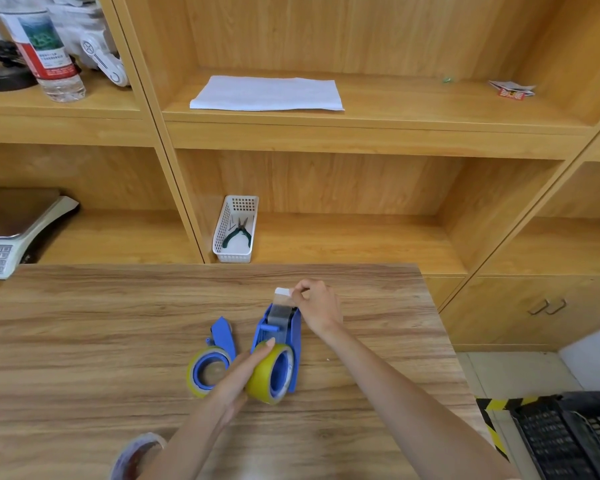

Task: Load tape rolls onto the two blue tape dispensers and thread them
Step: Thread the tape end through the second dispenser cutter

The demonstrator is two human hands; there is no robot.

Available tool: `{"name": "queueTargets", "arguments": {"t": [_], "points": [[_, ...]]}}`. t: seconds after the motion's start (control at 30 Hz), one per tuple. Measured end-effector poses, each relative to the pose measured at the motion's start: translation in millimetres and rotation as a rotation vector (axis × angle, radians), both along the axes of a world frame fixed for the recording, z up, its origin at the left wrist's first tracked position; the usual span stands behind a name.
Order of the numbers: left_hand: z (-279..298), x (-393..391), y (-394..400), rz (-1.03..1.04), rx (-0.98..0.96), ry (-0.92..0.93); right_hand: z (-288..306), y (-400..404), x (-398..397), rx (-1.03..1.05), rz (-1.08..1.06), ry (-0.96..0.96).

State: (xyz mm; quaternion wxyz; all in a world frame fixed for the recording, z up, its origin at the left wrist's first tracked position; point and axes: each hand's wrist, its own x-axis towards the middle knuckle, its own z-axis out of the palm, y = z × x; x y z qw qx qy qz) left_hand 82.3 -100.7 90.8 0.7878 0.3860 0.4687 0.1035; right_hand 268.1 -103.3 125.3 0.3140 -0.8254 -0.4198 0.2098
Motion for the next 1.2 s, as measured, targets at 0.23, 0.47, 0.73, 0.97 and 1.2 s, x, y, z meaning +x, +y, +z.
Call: {"name": "queueTargets", "arguments": {"t": [0.23, 0.47, 0.73, 0.97, 1.2], "points": [[0, -5, -1, 0.001, -0.012, -0.016, 0, -1, 4, -0.058, 0.009, -0.031], [6, -7, -6, -0.03, -0.018, -0.069, -8, -3, 12, -0.068, -0.036, 0.061], [9, -6, -7, -0.002, -0.024, -0.043, -11, -4, 14, -0.034, -0.026, 0.102], [19, -2, -3, -0.01, -0.013, -0.045, -6, 0, 14, -0.023, -0.005, 0.104], [21, -1, -2, 0.041, -0.026, -0.05, -11, 5, 18, -0.047, -0.095, 0.296]]}}
